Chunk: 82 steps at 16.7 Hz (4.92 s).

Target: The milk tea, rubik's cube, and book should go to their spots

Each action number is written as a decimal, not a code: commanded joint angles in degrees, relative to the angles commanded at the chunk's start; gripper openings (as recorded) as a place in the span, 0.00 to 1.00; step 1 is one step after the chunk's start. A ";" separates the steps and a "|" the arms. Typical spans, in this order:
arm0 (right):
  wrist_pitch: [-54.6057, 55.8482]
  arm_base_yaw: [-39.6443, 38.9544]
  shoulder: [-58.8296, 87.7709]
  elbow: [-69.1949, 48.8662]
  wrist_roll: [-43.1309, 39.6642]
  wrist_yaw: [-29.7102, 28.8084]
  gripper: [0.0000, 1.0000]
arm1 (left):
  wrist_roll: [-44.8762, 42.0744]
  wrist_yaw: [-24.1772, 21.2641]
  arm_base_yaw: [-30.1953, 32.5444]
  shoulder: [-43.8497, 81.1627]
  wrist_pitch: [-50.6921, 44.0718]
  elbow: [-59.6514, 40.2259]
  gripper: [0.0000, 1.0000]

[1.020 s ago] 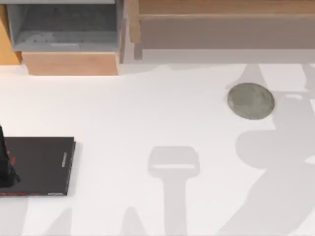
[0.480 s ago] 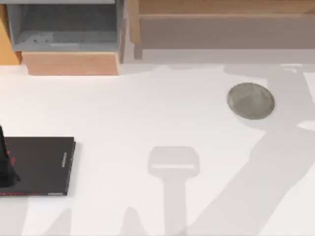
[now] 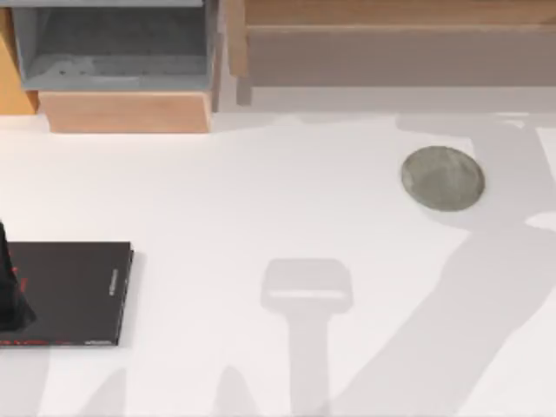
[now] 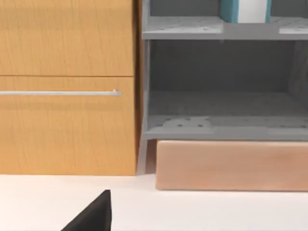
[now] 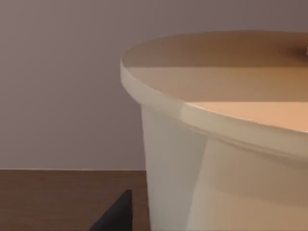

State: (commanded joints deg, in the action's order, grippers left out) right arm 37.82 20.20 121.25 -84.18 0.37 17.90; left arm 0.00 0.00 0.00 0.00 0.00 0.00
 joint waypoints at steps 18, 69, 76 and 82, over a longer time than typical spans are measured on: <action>-0.01 -0.02 -0.09 0.02 0.09 0.01 0.00 | 0.00 0.00 0.00 0.00 0.00 0.00 1.00; 40.61 -42.41 -3.25 43.70 -0.16 -42.42 0.00 | 0.00 0.00 0.00 0.00 0.00 0.00 1.00; 43.20 -42.51 -0.43 44.13 -0.18 -42.42 0.00 | 0.00 0.00 0.00 0.00 0.00 0.00 1.00; 43.20 -42.51 -0.43 44.13 -0.18 -42.42 0.38 | 0.00 0.00 0.00 0.00 0.00 0.00 1.00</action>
State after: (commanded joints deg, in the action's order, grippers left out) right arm 81.02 -22.31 120.82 -40.05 0.18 -24.53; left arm 0.00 0.00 0.00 0.00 0.00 0.00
